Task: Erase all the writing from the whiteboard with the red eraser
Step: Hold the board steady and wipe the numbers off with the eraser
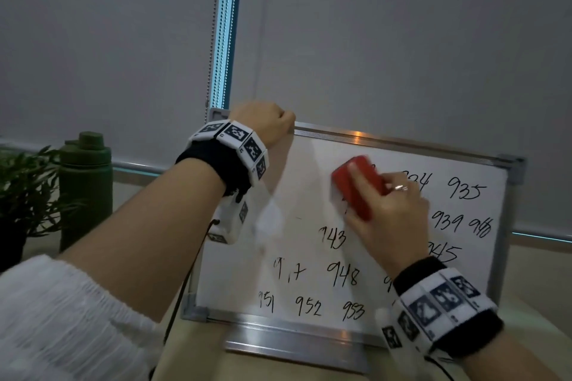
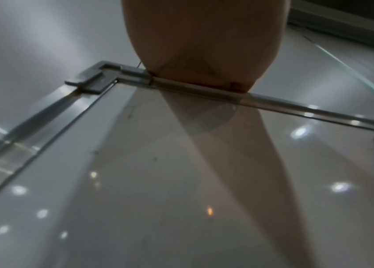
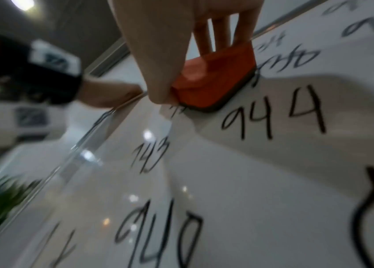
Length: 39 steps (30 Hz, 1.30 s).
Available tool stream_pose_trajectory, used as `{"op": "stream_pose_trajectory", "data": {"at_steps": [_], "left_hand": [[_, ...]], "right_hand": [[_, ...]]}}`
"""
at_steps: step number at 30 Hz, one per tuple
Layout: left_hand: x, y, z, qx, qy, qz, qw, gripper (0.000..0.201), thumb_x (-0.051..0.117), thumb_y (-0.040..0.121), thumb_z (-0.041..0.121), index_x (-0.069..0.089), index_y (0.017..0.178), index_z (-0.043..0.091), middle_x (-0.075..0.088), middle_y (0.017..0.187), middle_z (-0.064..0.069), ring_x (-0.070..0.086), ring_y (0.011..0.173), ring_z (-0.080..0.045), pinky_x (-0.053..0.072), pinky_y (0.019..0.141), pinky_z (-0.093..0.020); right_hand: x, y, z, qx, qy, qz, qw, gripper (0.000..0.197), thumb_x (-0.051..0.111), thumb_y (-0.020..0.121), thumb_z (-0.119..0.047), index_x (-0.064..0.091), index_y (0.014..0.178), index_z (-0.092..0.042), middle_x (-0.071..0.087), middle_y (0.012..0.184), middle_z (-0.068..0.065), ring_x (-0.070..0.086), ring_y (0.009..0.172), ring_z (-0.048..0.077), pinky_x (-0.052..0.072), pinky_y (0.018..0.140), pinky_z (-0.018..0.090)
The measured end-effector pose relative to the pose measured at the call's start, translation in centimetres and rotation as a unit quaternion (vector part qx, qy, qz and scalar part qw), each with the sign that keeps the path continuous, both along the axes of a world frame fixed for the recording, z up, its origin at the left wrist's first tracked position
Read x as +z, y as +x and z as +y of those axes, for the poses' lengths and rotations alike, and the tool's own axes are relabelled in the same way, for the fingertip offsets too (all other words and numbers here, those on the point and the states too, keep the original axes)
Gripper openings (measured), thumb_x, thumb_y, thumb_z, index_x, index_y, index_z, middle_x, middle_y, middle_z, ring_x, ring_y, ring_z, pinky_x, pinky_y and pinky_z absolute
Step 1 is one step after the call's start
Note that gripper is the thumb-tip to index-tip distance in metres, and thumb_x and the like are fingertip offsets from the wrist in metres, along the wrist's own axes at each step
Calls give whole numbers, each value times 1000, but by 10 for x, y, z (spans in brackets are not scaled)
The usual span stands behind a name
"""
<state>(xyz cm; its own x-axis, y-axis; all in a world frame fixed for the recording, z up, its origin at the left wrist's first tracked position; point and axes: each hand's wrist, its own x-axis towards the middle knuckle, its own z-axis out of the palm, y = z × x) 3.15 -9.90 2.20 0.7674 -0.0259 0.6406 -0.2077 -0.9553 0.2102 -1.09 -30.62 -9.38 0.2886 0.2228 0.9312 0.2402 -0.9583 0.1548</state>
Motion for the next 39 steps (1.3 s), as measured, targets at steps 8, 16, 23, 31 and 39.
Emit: {"op": "stream_pose_trajectory", "data": {"at_steps": [8,16,23,31,39], "left_hand": [[-1,-1,0,-7,1,-19,1000,46,31,93,33,71,92,10,68,94,-14,52,75,-25,33,63,-26],[-3,0,0,4,3,-18,1000,46,31,92,32,71,93,9,56,79,-8,48,71,-23,25,51,-19],[-1,-3,-1,10,-2,-19,1000,45,32,92,33,71,94,11,60,86,-10,50,76,-24,33,65,-27],[-2,0,-3,19,14,-20,1000,46,30,92,34,71,92,12,59,81,-8,50,73,-24,31,57,-26],[-2,-5,-3,23,24,-19,999,47,29,93,33,69,88,9,53,69,-6,48,69,-24,28,51,-23]], "right_hand": [[-38,-13,26,21,-126,47,991,68,80,58,-36,59,121,-21,57,84,17,52,69,30,43,55,37],[20,-6,-6,-16,110,69,991,69,73,70,-41,51,131,-19,51,91,21,49,79,36,49,63,44],[-40,-22,4,33,-147,100,984,66,74,64,-41,51,123,-25,59,87,14,54,69,28,49,55,39],[0,-14,-9,-17,98,109,989,70,70,72,-40,46,135,-19,52,97,21,50,82,36,49,67,44],[-12,-18,-18,4,-40,65,997,59,68,69,-40,55,124,-22,56,86,18,52,70,34,47,56,40]]}}
